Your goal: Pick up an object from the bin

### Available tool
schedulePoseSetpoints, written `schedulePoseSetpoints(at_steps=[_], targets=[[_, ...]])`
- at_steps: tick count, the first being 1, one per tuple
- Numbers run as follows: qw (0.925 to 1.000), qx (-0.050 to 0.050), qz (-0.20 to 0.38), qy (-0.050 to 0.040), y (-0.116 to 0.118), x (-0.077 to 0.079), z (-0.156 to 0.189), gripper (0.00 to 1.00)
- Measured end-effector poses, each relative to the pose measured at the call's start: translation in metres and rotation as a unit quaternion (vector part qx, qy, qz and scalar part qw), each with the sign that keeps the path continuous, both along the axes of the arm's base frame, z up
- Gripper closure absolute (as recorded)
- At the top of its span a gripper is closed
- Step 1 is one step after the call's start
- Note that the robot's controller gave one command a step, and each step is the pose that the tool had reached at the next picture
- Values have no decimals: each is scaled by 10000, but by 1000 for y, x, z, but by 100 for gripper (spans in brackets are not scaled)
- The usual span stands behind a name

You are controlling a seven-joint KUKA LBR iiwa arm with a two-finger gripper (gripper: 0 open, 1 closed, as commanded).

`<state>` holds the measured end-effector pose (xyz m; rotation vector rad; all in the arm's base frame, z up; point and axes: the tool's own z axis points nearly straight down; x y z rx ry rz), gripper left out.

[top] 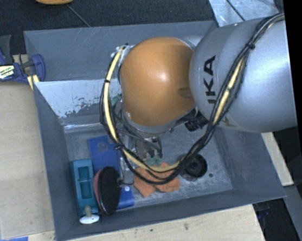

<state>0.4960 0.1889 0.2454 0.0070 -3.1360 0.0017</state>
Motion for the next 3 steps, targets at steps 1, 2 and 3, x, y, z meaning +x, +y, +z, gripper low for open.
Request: schedulePoseSetpoints(at_steps=[1,2,3], targets=[[10000,12,-21,-41,-1,2,5,0],[9997,16,235,-58,-33,13,-35,0],[9994,9,351,-50,-50,26,-85,0]])
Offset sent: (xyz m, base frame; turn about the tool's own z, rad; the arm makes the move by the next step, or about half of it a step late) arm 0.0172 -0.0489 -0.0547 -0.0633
